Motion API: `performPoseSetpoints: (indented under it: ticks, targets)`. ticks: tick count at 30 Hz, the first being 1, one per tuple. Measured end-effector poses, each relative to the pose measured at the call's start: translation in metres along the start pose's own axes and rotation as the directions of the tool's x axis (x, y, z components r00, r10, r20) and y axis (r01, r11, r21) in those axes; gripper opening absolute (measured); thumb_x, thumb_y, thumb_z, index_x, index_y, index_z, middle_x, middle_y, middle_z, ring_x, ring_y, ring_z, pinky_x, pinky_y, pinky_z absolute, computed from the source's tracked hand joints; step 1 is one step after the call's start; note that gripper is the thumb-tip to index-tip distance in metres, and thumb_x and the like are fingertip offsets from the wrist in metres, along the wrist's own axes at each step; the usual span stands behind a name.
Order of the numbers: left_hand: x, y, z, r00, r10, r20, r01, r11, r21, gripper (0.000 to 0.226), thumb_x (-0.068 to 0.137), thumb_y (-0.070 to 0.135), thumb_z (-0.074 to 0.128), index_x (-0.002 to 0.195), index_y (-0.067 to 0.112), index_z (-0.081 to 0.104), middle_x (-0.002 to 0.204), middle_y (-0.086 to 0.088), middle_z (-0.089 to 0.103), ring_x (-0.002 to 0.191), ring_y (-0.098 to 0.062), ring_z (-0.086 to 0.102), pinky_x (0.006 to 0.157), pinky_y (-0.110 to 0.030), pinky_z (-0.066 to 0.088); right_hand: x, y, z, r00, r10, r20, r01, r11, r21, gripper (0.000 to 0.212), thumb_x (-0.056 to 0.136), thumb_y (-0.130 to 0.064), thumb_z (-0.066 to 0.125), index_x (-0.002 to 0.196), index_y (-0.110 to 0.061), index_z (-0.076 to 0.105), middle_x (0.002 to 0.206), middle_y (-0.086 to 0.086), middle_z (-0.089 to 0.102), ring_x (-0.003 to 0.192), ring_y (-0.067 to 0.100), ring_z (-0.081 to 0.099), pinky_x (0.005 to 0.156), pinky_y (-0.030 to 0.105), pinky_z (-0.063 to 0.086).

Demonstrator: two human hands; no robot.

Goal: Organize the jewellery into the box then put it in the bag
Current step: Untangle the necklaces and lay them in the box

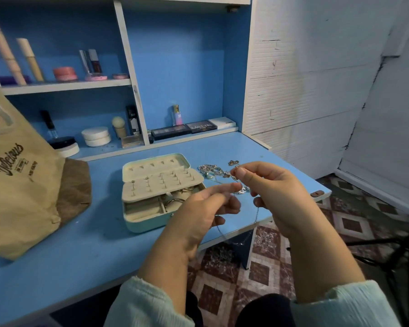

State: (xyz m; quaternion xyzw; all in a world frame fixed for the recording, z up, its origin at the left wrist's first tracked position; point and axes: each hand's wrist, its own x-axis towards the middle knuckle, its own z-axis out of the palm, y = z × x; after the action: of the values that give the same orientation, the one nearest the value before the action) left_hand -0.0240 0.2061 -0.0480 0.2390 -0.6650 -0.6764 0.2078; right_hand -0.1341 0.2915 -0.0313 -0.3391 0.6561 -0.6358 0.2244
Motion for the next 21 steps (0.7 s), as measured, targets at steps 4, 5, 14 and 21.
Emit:
performPoseSetpoints:
  ticks: [4,5,14,21]
  targets:
    - [0.001,0.001,-0.006,0.999,-0.022,0.034,0.023,1.000,-0.019,0.030,0.098,0.016,0.040,0.099,0.020,0.070,0.056,0.008,0.047,0.073,-0.009,0.060,0.070,-0.025,0.037,0.001,0.004,0.000,0.999,0.043,-0.025,-0.042,0.998,0.044,0.012,0.086,-0.031,0.063,0.081,-0.023,0.071,0.068,-0.010,0.060,0.062,0.006,0.050,0.058,0.025,0.041]
    - [0.000,0.002,-0.007,0.998,-0.027,0.057,0.029,0.999,-0.044,0.029,0.098,0.015,0.039,0.102,0.018,0.068,0.055,0.008,0.043,0.070,-0.009,0.059,0.069,-0.024,0.037,0.000,0.004,0.000,0.998,0.057,-0.019,-0.055,0.996,0.065,0.013,0.087,-0.030,0.062,0.081,-0.023,0.071,0.068,-0.010,0.061,0.064,0.007,0.052,0.059,0.026,0.041]
    - [-0.009,0.008,-0.008,0.960,-0.071,0.269,0.148,0.949,-0.279,0.034,0.096,0.021,0.035,0.115,0.017,0.062,0.055,0.004,0.035,0.063,-0.013,0.058,0.066,-0.027,0.040,-0.006,0.008,0.007,0.969,0.210,0.132,-0.245,0.898,0.366,0.019,0.096,-0.025,0.048,0.081,-0.020,0.059,0.066,-0.005,0.062,0.066,0.015,0.063,0.051,0.025,0.039]
    - [-0.008,0.003,-0.007,0.972,-0.106,0.209,0.173,0.925,-0.339,0.031,0.094,0.020,0.039,0.105,0.017,0.068,0.054,0.005,0.037,0.066,-0.013,0.062,0.075,-0.031,0.045,-0.006,0.007,0.004,0.962,0.223,0.160,-0.271,0.861,0.431,0.019,0.096,-0.024,0.047,0.083,-0.019,0.058,0.068,-0.002,0.058,0.056,0.013,0.053,0.051,0.025,0.036]
